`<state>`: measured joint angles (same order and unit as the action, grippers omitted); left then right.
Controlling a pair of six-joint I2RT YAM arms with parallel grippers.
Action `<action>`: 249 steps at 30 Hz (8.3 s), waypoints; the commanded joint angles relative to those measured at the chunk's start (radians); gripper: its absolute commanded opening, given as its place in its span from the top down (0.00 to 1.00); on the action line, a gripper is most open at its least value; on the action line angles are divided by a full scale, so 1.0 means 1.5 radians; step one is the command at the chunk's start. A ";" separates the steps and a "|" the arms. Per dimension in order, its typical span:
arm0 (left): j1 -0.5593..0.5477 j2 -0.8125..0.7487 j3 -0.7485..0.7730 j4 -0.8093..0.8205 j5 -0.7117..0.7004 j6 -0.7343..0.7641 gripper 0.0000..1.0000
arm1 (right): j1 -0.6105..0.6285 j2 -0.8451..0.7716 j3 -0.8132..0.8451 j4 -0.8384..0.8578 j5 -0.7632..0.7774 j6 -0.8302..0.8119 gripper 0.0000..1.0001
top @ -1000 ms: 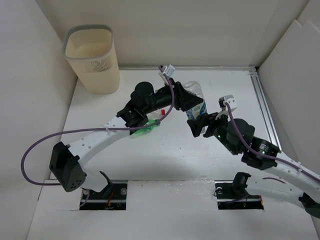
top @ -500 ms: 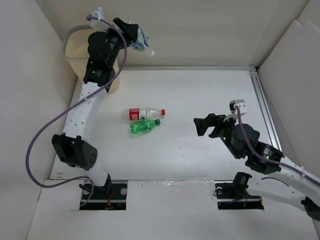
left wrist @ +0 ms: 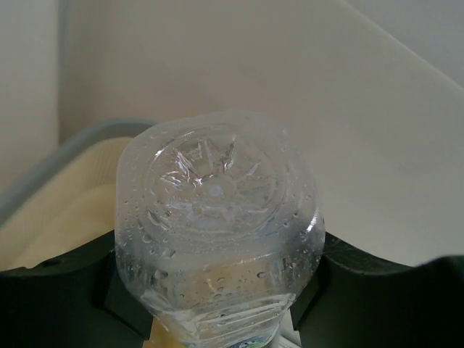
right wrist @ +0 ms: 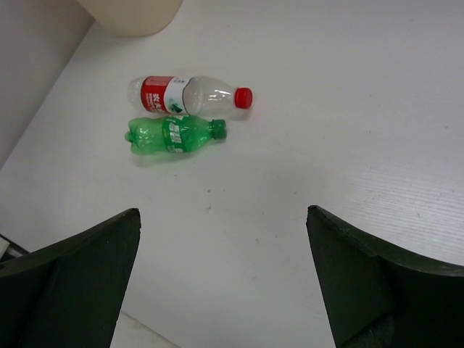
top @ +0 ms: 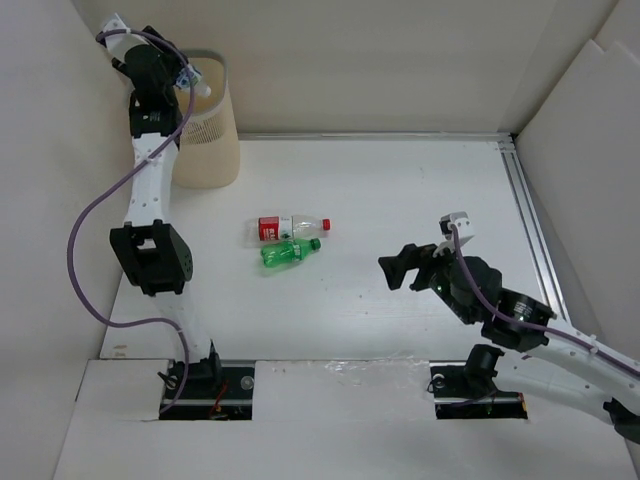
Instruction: Put the plastic bottles in the bin
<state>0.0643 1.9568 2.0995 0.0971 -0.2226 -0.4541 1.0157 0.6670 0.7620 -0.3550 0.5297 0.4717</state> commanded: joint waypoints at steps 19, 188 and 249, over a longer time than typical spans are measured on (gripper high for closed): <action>0.035 0.054 0.145 -0.075 -0.040 0.032 0.00 | -0.001 0.096 0.021 0.065 -0.063 -0.039 0.00; -0.155 -0.478 -0.330 -0.213 0.097 -0.007 0.00 | -0.066 0.866 0.560 -0.142 -0.103 0.555 0.00; -0.354 -0.425 -0.608 0.170 0.653 -0.089 0.00 | -0.392 0.351 0.210 0.338 -0.565 -0.088 1.00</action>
<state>-0.4316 1.3087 1.1526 0.1432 0.6464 -0.5354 0.4397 1.2274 1.1034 0.0402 -0.1371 0.4232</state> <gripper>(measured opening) 0.997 0.557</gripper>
